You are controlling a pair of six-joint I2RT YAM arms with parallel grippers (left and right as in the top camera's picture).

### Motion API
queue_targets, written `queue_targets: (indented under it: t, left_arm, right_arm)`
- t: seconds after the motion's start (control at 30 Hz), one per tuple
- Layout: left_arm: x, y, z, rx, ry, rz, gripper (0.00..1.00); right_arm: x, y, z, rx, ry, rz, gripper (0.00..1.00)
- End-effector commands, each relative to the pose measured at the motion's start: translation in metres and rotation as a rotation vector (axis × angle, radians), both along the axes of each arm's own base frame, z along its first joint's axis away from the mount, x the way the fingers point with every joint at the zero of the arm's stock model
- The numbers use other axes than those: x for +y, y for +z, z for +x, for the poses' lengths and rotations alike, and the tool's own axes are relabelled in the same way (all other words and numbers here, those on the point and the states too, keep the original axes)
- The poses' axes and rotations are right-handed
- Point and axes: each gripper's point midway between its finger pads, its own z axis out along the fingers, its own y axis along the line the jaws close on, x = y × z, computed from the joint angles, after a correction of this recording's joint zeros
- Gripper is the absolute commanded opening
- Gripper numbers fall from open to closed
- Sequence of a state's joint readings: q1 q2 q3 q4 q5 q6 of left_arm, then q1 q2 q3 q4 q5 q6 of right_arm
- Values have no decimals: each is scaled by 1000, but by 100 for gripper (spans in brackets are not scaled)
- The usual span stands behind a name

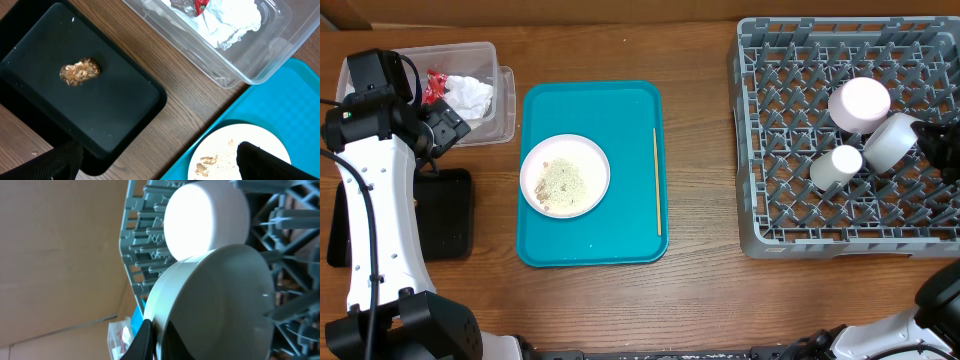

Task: Sort waste into correct bins and load items into the dishwasher
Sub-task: 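Lower the grey bowl into the rack and open the right gripper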

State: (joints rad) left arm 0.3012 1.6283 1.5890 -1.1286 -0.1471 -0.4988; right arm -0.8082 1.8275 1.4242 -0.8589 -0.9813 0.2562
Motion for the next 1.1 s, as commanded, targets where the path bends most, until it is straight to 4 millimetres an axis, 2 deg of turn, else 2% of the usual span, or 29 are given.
queue_targets:
  t: [0.0, 0.1, 0.27, 0.43, 0.53, 0.77, 0.9, 0.97, 1.07]
  left_arm:
    - [1, -4, 0, 9, 11, 2, 100]
    - [1, -4, 0, 9, 11, 2, 100]
    - [1, -4, 0, 9, 11, 2, 100]
    - [1, -4, 0, 9, 11, 2, 100]
    - [1, -4, 0, 9, 11, 2, 100]
    - [1, -4, 0, 9, 11, 2, 100]
    - [1, -4, 0, 9, 11, 2, 100]
    - [1, -4, 0, 9, 11, 2, 100]
    - [1, -4, 0, 9, 11, 2, 100]
  right_arm:
    - [-52, -68, -46, 361, -181, -191, 4]
    - [-59, -69, -54, 380, -204, -189, 5]
    - [-64, -65, -58, 379, -223, -198, 18]
    - [-79, -57, -80, 485, -326, -277, 18]
    - [-85, -43, -88, 497, -371, -339, 17]
    - [-80, 25, -86, 354, -449, -452, 18]
    - [-55, 50, -72, 271, -397, -484, 18]
    - [-22, 63, -54, 179, -291, -449, 18]
    - [47, 92, -22, -30, -47, -388, 19]
